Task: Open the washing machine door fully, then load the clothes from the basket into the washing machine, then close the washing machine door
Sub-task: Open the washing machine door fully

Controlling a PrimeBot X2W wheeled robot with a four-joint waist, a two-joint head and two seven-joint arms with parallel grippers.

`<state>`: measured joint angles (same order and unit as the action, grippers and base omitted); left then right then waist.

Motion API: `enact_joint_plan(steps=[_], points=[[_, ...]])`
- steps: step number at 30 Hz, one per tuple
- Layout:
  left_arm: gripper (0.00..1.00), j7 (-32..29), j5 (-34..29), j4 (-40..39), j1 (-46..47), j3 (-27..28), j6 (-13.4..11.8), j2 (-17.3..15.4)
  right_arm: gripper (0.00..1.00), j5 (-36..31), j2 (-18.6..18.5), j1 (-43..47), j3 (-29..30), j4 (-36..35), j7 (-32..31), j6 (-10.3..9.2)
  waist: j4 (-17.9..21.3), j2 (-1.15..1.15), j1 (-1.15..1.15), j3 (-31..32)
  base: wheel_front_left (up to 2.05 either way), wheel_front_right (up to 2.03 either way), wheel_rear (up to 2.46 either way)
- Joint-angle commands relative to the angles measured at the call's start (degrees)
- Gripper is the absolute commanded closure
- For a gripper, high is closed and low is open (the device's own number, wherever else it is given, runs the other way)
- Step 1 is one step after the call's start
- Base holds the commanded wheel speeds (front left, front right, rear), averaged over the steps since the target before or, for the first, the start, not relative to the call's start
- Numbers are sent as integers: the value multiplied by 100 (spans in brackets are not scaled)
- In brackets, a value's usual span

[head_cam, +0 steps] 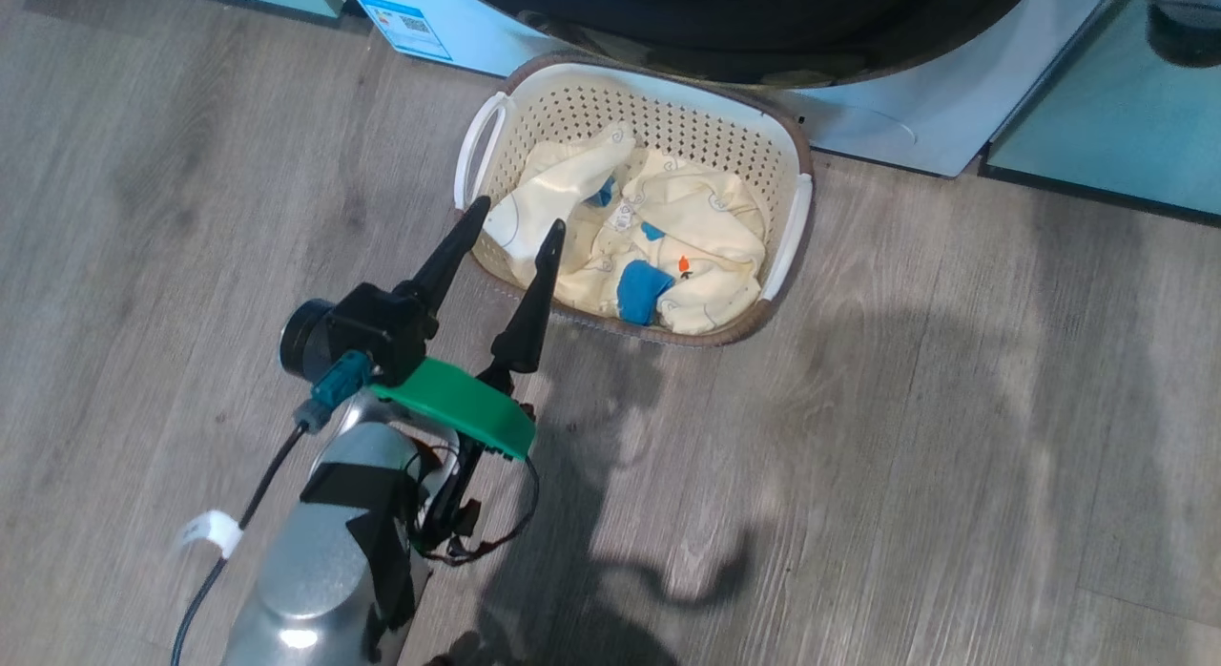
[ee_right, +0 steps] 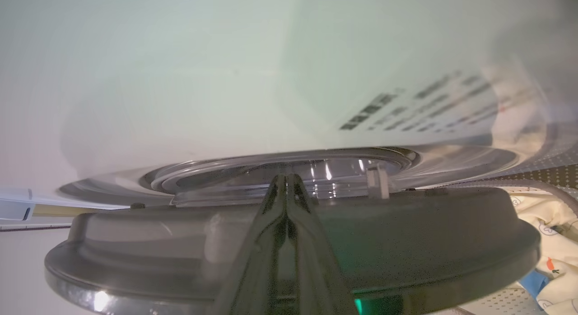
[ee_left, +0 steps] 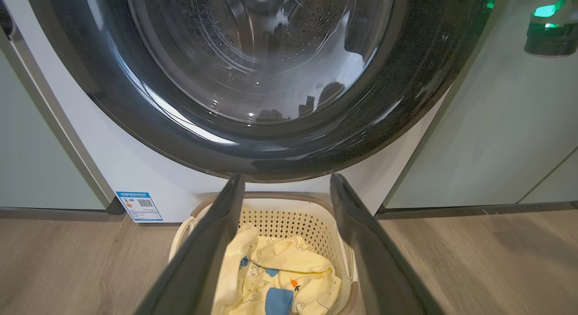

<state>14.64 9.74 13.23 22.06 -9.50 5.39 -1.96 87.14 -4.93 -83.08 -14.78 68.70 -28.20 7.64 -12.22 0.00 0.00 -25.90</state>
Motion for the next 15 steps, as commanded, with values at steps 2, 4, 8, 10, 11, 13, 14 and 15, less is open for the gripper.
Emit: enact_joint_plan(steps=[2, 4, 8, 10, 11, 13, 14, 15], points=[[0, 36, -5, -155, 136, 213, -1, -92, 100, 27, 190, 74, -61, -336, -151, -15, 31, 0, 0, 33, 0, 0, 0], [0, 36, -10, -146, 121, 214, -4, -92, 100, 43, 194, 168, -99, -418, -204, -15, 55, 0, 0, 59, 0, 0, 0], [0, 36, -20, -126, 86, 191, -14, -92, 100, 131, 200, 391, -158, -623, -366, -15, 90, 0, 0, 129, 0, 0, 0], [0, 36, -30, -114, 74, 181, -12, -92, 100, 190, 202, 506, -179, -732, -444, -15, 100, 0, 0, 161, 0, 0, 0], [0, 36, -33, -108, 70, 179, -11, -92, 100, 224, 202, 564, -200, -793, -489, -15, 103, 0, 0, 178, 0, 0, 0], [0, 36, -41, -98, 58, 189, -9, -92, 100, 288, 203, 693, -264, -925, -556, -15, 113, 0, 0, 216, 0, 0, 0], [0, 36, -41, -90, 48, 193, -9, -92, 100, 327, 203, 765, -306, -1000, -598, -15, 115, 0, 0, 242, 0, 0, 0], [0, 36, -43, -82, 36, 194, -9, -92, 100, 374, 203, 838, -343, -1083, -630, -15, 117, 0, 0, 267, 0, 0, 0]])
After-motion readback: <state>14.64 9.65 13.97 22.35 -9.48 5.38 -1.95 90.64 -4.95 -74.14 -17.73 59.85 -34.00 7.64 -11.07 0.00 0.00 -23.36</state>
